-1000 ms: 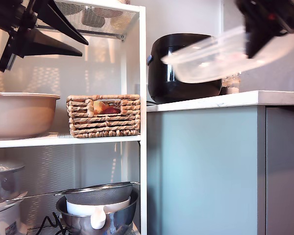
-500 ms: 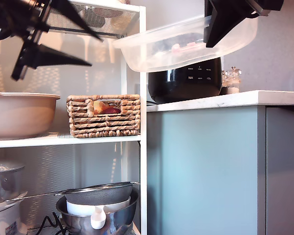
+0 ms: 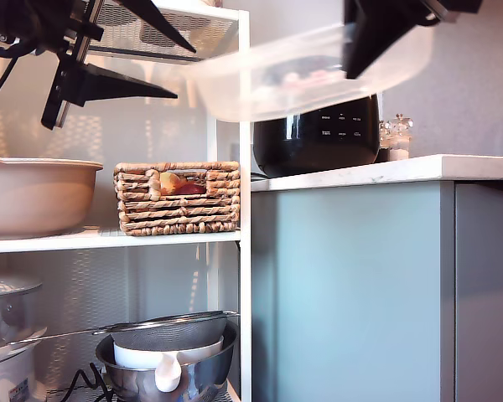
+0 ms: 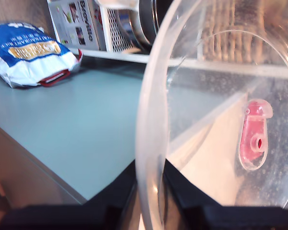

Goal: Pick up the plastic microwave lid from the counter next to you, then place it on the shelf

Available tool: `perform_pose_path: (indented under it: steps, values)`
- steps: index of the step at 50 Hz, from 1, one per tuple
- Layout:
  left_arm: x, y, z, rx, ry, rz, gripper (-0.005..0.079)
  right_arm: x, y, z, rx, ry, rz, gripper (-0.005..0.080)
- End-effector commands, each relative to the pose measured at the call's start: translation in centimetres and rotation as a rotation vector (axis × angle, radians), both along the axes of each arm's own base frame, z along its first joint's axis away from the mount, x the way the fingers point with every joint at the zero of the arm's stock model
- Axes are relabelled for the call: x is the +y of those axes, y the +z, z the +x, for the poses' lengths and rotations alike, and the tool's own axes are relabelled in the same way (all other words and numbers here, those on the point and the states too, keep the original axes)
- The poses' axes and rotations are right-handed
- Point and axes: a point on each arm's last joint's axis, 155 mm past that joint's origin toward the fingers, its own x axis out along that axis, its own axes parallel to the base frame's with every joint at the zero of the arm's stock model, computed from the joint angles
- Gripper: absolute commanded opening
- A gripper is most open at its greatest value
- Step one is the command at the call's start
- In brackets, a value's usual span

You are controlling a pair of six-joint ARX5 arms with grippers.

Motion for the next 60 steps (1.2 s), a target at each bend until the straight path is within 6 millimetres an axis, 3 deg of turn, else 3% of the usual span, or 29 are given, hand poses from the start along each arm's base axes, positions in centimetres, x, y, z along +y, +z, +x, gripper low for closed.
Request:
perform_pose_path:
  steps: [1,17,34,40,48,54,60]
  values:
    - [-0.3,1.3,0.3,-0.031,-0.002,-0.02,0.0392,0.5,1.0,-0.2,-0.023,0.012,0.027,-0.0013]
    - [-0.2,0.7,0.2,-0.006,-0.003,-0.008,0.039,2.3,1.2,-1.5,-0.038,0.083,0.017,-0.0013]
    - [0.2,-0.7,0.2,0.02,0.016,0.045,0.0383,3.0,2.5,-1.4,-0.102,0.077,0.036,-0.0013]
    - [0.4,-0.8,0.4,0.017,0.029,0.049,0.0267,3.2,2.4,-1.6,-0.101,0.084,0.036,-0.0013]
    - [0.7,-0.6,1.0,-0.019,0.053,0.065,-0.0035,3.2,2.4,-1.6,-0.102,0.082,0.037,-0.0012]
    - [0.9,-0.1,1.4,-0.056,0.072,0.071,-0.0021,3.3,2.5,-1.5,-0.104,0.081,0.044,0.0]
    - [1.3,-0.2,2.0,-0.061,0.107,0.08,-0.0021,3.3,2.5,-1.5,-0.104,0.08,0.045,0.0098]
